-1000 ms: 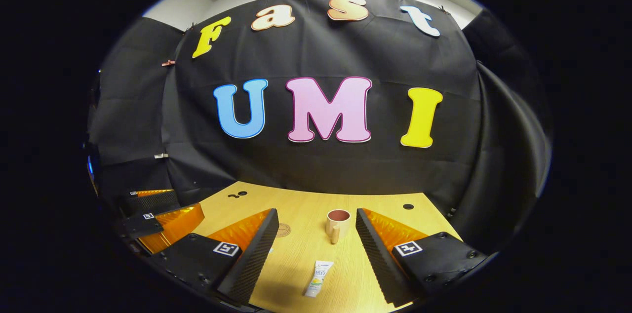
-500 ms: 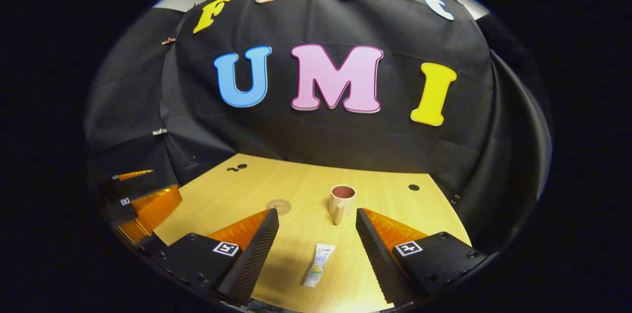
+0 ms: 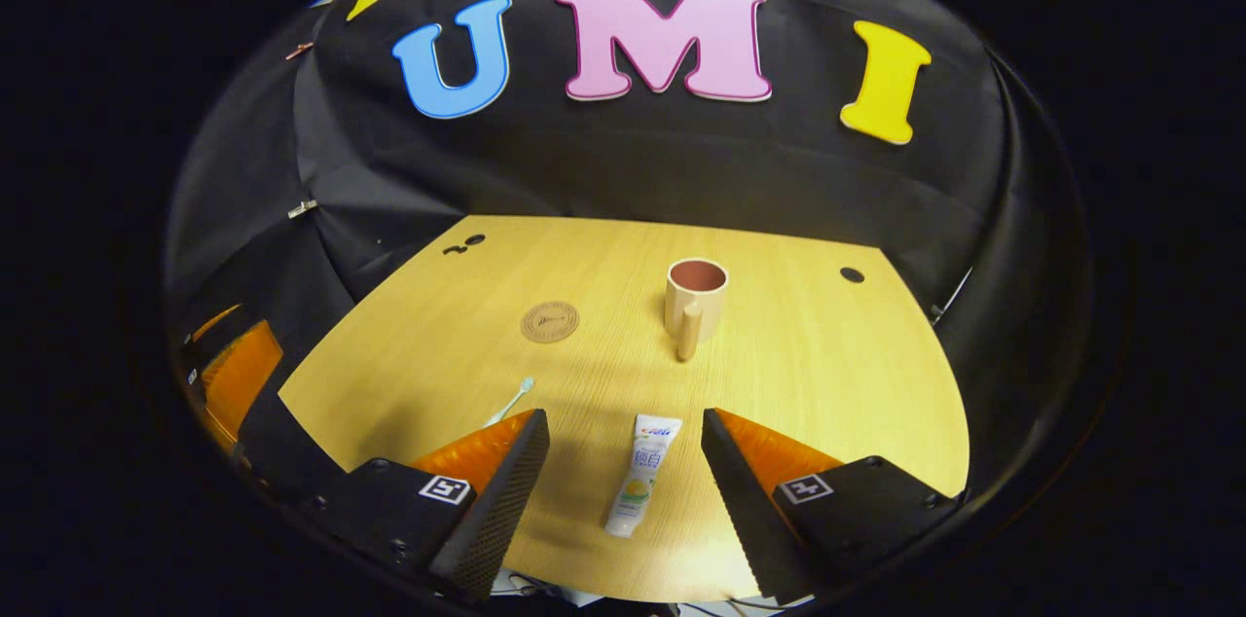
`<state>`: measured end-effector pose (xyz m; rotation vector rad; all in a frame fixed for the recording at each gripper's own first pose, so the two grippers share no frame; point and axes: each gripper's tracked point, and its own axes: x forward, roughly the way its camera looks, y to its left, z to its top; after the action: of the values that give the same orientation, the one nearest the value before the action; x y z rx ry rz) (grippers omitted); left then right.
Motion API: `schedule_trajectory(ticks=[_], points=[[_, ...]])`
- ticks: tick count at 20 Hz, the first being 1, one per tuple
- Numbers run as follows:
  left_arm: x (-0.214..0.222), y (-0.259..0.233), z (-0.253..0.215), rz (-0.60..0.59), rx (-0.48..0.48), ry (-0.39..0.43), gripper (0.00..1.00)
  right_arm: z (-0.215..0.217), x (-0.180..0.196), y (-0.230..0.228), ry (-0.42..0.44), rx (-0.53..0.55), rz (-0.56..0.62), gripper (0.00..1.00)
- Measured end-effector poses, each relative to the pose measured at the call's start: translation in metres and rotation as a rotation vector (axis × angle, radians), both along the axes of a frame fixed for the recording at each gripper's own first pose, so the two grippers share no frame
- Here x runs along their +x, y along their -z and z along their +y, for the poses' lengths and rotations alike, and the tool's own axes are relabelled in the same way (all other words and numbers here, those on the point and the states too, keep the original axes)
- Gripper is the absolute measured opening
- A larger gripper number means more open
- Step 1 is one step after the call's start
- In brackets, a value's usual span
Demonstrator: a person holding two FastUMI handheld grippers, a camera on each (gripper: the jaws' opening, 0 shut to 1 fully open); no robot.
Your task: Put the toothbrush and toothpaste on the desktop into the cup, then pick up the cup and place it on the coaster on the desktop.
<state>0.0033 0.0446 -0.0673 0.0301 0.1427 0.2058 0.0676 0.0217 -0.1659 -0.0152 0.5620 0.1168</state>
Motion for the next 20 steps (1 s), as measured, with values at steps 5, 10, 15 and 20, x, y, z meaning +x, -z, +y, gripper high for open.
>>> schedule_trajectory(ticks=[5,10,15,20], points=[[0.007,0.018,0.001,0.052,-0.014,-0.052,0.97,-0.006,0.014,0.047,-0.015,-0.037,0.136,0.98],[0.006,0.031,0.007,0.107,0.04,-0.107,0.97,-0.007,0.016,0.097,-0.014,-0.033,0.295,0.98],[0.005,0.041,0.008,0.143,0.032,-0.131,1.0,-0.006,0.018,0.143,0.006,-0.013,0.424,0.99],[0.013,0.046,0.001,0.157,0.017,-0.108,1.0,-0.013,0.017,0.162,0.046,-0.018,0.469,0.99]])
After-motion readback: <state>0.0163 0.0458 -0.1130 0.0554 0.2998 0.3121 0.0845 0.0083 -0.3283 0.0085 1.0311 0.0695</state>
